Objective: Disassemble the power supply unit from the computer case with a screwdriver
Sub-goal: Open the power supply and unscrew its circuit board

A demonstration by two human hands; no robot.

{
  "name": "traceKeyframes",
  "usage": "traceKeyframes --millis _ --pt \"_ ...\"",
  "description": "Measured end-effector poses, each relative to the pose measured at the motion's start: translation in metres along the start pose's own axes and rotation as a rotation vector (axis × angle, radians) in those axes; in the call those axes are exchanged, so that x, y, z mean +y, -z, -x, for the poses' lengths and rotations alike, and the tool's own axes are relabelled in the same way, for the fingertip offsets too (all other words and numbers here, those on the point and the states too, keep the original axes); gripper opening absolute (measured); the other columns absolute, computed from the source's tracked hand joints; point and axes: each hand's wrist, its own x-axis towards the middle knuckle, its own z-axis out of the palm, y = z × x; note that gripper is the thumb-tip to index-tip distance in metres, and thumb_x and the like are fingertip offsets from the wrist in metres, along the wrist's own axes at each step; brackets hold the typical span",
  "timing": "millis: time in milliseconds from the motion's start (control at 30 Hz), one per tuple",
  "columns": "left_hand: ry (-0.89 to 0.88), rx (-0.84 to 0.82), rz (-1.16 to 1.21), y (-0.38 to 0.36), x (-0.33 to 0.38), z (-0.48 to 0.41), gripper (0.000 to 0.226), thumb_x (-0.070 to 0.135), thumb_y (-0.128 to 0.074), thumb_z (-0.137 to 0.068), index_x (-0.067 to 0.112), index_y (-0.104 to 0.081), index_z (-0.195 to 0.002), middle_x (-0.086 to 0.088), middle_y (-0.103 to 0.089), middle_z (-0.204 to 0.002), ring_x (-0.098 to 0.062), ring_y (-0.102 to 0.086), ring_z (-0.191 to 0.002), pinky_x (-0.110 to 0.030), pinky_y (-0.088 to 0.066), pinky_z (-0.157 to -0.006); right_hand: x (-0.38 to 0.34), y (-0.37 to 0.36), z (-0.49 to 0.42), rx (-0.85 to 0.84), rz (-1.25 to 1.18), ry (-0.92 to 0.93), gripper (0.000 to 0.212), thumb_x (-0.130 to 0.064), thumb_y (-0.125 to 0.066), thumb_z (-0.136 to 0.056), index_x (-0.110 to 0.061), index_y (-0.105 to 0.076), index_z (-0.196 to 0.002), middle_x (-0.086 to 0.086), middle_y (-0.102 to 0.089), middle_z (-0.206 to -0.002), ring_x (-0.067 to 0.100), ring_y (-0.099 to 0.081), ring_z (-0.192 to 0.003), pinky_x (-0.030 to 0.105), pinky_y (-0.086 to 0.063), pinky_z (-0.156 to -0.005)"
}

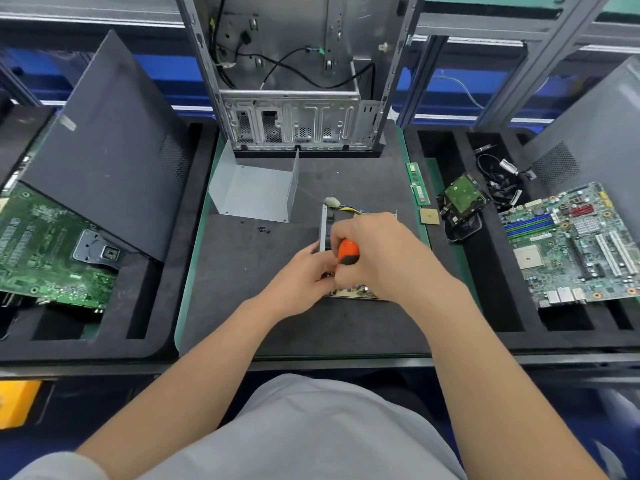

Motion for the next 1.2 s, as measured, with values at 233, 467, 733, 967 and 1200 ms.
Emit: traceKeyframes --millis 233,467,733,967,1200 --pt "-0.076 0.019 -0.037 -0.001 0.003 0.004 0.072 0.008 -0.065 -0.095 0.078 -0.053 -0.079 0.059 -0.048 -0.108 0.029 -0.043 -0.109 -0.018 -0.034 -0.094 0.007 0.004 -0.006 -0.114 0.147 0.200 0.010 -0.022 -0.080 -0.080 -0.030 -0.074 -0.082 -0.011 -0.043 -0.084 0.010 -0.044 -0.077 0.034 -0.050 -0.068" --pt "-0.067 0.018 -0.034 -0.007 -0.010 0.000 0.008 0.016 -0.070 -0.097 0.024 -0.071 -0.099 0.034 -0.064 -0.105 -0.008 -0.055 -0.104 -0.043 -0.045 -0.108 0.012 0.001 -0.006 0.014 0.096 0.012 0.024 -0.046 -0.064 -0.084 -0.023 -0.057 -0.086 0.000 -0.058 -0.085 0.025 -0.060 -0.082 0.037 -0.050 -0.061" --pt "-0.074 0.150 -0.245 -0.007 -0.038 0.026 0.057 0.006 -0.074 -0.079 0.035 -0.053 -0.123 0.007 -0.030 -0.149 -0.020 -0.030 -0.140 -0.047 -0.033 -0.115 0.008 0.006 0.000 0.112 0.062 -0.028 0.021 -0.042 -0.067 -0.083 -0.027 -0.058 -0.072 -0.002 -0.052 -0.073 0.027 -0.058 -0.069 0.026 -0.032 -0.049" --pt "-0.056 0.271 -0.167 -0.029 -0.043 0.041 0.044 0.019 -0.076 -0.087 0.040 -0.048 -0.115 0.020 -0.044 -0.101 -0.011 -0.055 -0.081 -0.020 -0.048 -0.065 0.011 0.015 0.006 0.129 0.038 -0.021 0.014 -0.031 -0.068 -0.080 -0.024 -0.059 -0.072 0.001 -0.060 -0.072 0.028 -0.061 -0.070 0.028 -0.040 -0.052" --pt "-0.023 0.454 -0.222 -0.045 -0.045 0.048 0.031 0.025 -0.079 -0.086 0.031 -0.049 -0.086 0.013 -0.055 -0.068 -0.010 -0.056 -0.062 -0.019 -0.049 -0.057 0.014 0.003 0.005 0.115 0.022 -0.027 0.011 -0.031 -0.065 -0.084 -0.023 -0.061 -0.079 -0.001 -0.056 -0.073 0.028 -0.058 -0.072 0.030 -0.042 -0.057"
